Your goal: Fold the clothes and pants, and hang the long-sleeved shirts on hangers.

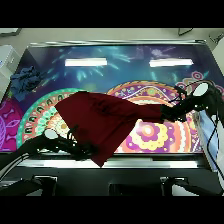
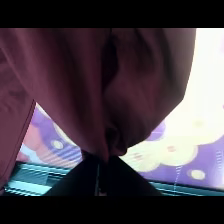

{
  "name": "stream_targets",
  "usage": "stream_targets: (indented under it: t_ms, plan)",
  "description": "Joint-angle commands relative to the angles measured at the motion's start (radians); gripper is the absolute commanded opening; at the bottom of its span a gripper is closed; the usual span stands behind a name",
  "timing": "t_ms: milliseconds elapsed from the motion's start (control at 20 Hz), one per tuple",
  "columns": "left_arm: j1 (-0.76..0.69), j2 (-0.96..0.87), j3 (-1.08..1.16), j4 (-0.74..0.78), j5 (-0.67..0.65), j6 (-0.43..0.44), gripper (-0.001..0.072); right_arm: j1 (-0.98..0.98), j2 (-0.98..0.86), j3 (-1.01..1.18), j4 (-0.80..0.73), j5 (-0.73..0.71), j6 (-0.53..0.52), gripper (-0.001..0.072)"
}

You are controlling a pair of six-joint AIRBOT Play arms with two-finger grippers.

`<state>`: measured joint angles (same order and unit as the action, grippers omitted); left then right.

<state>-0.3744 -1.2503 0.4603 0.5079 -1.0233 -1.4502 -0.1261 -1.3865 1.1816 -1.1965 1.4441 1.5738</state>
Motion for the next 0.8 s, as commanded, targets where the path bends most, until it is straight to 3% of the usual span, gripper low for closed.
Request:
stream_targets:
  t_ms: [0, 50, 150, 200, 400, 600, 750]
  plan:
    - [-0.106, -0.043, -0.019, -0.082, 0.121, -0.044, 0.0579, 0.001, 0.000, 0.000, 0.001, 0.002, 0.000, 0.0039]
    - [-0.120, -0.050, -0.019, -0.088, 0.144, -0.063, 0.0564, 0.001, 0.000, 0.000, 0.010, 0.006, 0.001, 0.0039]
    - [-0.134, -0.051, -0.019, -0.124, 0.153, -0.021, 0.0095, 0.001, 0.000, 0.000, 0.058, 0.025, 0.001, 0.0039]
    - [-0.133, -0.051, -0.011, -0.128, 0.141, 0.029, 0.0028, 0.001, 0.000, 0.000, 0.080, 0.031, 0.000, 0.0039]
    - [-0.063, 0.026, 0.126, -0.080, 0.043, 0.145, 0.0024, 0.001, 0.066, 0.024, 0.082, -0.001, -0.029, 0.0038]
    - [0.132, 0.269, 0.505, 0.200, -0.064, 0.136, 0.0023, 0.001, 0.217, 0.283, -0.096, -0.091, -0.051, 0.0038]
    - [0.336, 0.412, 0.900, 0.275, -0.058, 0.082, 0.0024, 0.001, 0.357, 0.558, -0.274, -0.284, -0.047, 0.0039]
